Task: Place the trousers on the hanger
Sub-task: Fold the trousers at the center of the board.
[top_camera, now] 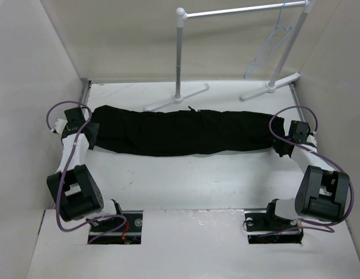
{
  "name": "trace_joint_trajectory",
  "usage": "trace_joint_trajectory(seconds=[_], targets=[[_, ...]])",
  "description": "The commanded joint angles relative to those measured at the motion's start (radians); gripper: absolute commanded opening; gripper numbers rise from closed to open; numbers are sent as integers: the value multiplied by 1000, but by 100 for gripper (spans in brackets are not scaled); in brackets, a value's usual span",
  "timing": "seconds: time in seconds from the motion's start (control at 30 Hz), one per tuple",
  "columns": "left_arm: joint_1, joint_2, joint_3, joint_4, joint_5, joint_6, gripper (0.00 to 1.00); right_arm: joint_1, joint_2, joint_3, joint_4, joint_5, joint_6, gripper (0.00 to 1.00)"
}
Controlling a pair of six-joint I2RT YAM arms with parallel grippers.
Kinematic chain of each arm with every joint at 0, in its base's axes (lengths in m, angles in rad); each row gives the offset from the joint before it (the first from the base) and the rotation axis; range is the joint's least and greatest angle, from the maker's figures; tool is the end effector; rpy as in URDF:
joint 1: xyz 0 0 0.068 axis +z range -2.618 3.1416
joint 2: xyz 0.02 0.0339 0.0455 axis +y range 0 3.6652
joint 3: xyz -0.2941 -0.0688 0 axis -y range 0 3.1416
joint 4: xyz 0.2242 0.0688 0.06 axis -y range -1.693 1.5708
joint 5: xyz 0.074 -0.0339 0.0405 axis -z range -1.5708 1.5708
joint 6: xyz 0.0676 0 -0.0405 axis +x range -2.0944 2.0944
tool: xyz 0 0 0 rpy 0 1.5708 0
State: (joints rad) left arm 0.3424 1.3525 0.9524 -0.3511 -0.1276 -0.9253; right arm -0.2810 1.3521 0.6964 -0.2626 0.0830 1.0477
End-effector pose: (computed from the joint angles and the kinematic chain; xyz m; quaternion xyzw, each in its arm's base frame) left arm 0.2696 0.1052 0.2723 -0.5626 0.7225 -0.0582 0.3976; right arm 0.2447 -0.0765 0.1991 0.5940 0.7369 0.0833 0.3117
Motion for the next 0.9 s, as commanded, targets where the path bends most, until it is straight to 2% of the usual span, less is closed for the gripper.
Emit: trace_joint_trajectory(seconds=[0.0, 0.03, 0.1, 0.2, 0.27, 0.37, 0.43, 0.63, 0.87], targets=[[7, 66, 69, 99, 89, 3, 54, -5, -10, 0, -1, 26, 5, 0], [10, 94, 81, 124, 89, 3, 53, 250, -485, -26, -209, 17, -73, 30], [22, 141, 100, 159, 89, 2, 50, 272, -510, -32, -219, 15, -87, 21], [40, 224, 134, 201, 92, 2, 44, 303, -512, -46, -216, -5, -113, 20], [51, 261, 151, 199, 80, 2, 42, 311, -518, -57, -210, -18, -120, 27], [59, 293, 161, 199, 66, 3, 40, 315, -528, -69, -205, -20, -121, 43], [57, 313, 166, 202, 63, 6, 38, 315, -525, -67, -199, -29, -133, 47], [47, 381, 189, 208, 51, 9, 34, 319, -507, -58, -173, -66, -146, 49], [42, 433, 236, 212, 46, 14, 12, 325, -475, -70, -145, -78, -144, 52]])
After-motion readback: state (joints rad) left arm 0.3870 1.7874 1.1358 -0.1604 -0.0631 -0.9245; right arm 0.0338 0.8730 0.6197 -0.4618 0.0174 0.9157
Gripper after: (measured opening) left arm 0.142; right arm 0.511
